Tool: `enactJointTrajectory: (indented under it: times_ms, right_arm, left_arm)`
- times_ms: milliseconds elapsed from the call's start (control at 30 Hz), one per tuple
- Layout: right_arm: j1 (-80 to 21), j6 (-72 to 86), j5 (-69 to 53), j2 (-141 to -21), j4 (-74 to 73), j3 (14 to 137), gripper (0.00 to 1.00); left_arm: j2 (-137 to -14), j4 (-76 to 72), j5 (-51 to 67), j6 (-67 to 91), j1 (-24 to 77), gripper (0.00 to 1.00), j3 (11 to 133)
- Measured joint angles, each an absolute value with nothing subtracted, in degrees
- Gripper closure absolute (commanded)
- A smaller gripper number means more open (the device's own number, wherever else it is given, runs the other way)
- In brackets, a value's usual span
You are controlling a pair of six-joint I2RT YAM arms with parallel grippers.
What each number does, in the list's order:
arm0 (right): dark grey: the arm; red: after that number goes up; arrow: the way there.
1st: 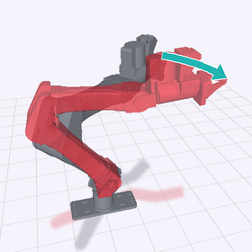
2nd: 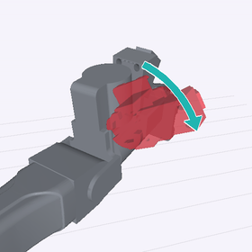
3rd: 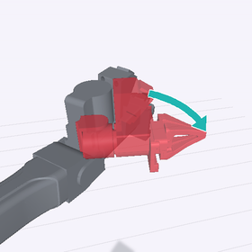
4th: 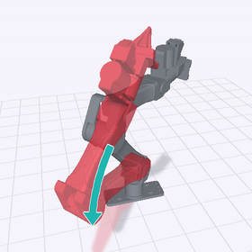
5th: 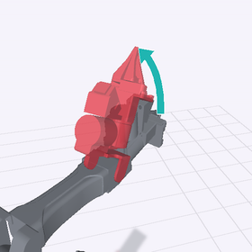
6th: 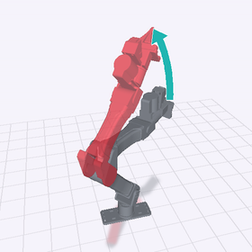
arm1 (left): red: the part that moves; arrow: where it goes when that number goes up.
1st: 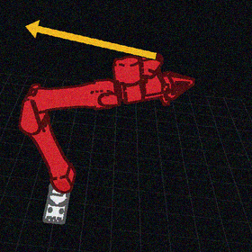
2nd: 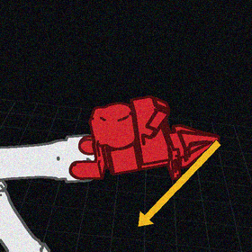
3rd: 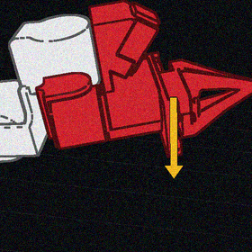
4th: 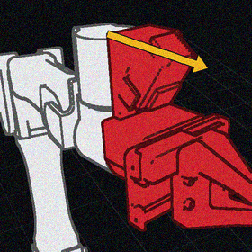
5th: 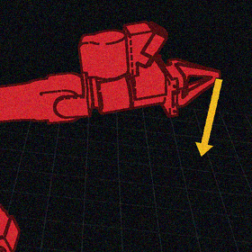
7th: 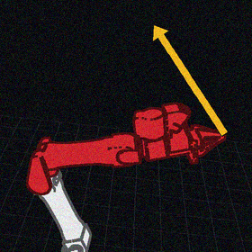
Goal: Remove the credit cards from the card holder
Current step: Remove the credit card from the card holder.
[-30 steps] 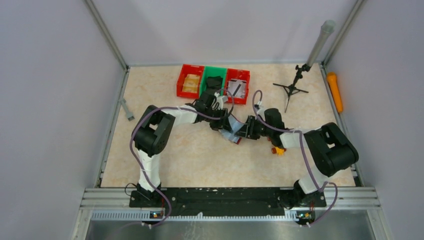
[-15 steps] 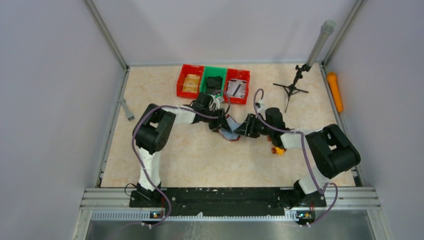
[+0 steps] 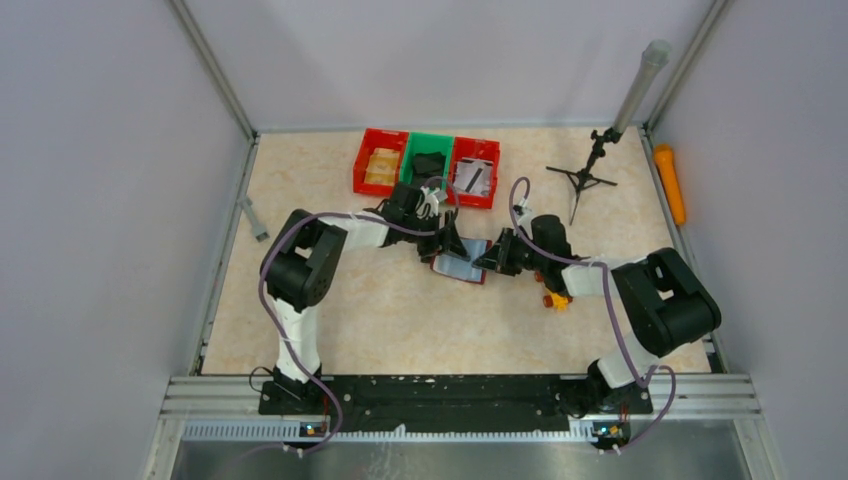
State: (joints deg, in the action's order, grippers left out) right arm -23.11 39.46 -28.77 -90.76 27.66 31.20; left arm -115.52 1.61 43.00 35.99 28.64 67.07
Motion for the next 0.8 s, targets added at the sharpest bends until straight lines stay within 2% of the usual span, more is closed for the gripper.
enactJointTrajectory:
  times_ms: [167,200,800]
  right_arm:
    - [-23.11,39.44,-29.26,-90.76,27.92,31.2,1.0]
    - [-23.11,39.44,-29.3,-90.76,27.92,31.2,1.0]
    - [-22.06,40.77,-32.45,-91.13,29.26,31.18,1.0]
  left_arm:
    - [-112.29,-0.01,42.09,34.63,28.93,0.02,65.08]
    - [-111.96,-0.08,41.91,34.24,28.95,0.01,64.84]
    - [-108.9,7.97,31.27,22.85,33.47,0.02,66.72]
